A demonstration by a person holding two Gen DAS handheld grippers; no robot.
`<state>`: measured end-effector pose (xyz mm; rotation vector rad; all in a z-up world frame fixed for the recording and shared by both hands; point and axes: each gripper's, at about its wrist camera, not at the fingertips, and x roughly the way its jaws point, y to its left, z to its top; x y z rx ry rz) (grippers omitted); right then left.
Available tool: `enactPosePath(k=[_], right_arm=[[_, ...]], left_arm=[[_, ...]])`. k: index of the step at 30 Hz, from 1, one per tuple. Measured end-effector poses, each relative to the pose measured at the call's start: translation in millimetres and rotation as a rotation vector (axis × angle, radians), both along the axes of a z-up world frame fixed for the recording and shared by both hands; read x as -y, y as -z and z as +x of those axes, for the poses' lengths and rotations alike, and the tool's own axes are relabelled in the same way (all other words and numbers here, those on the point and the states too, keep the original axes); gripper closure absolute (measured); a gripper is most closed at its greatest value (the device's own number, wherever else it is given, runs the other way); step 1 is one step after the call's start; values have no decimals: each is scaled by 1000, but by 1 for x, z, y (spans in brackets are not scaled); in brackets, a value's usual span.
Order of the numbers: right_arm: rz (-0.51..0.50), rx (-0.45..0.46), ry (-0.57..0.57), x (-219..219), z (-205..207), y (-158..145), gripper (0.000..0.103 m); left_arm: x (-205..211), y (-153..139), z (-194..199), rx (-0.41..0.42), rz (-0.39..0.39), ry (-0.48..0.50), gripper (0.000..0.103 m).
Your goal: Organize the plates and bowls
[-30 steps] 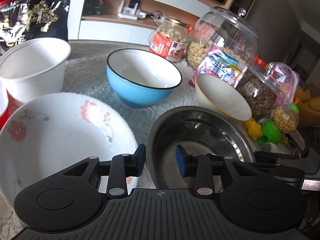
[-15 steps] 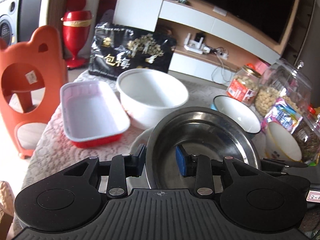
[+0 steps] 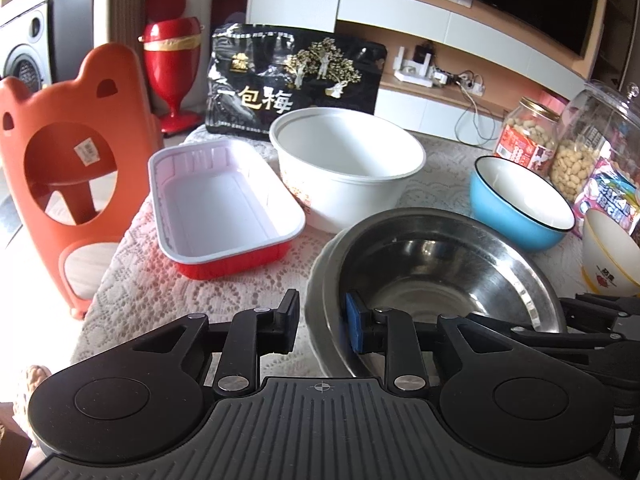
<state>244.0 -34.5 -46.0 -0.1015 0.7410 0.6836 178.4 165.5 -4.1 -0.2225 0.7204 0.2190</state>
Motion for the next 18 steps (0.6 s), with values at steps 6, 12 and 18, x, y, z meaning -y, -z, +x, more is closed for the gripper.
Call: enactPosePath(k=[6, 12, 18], right_arm=[[29, 13, 25, 6, -1, -6, 57], [46, 79, 84, 16, -2, -15, 53], [44, -9, 116, 19, 11, -5, 53]], left_arm=[[-5, 1, 0, 0, -33, -3, 71], [-7, 5, 1, -10, -69, -2, 68], [-15, 10, 2, -21, -132, -15, 62]])
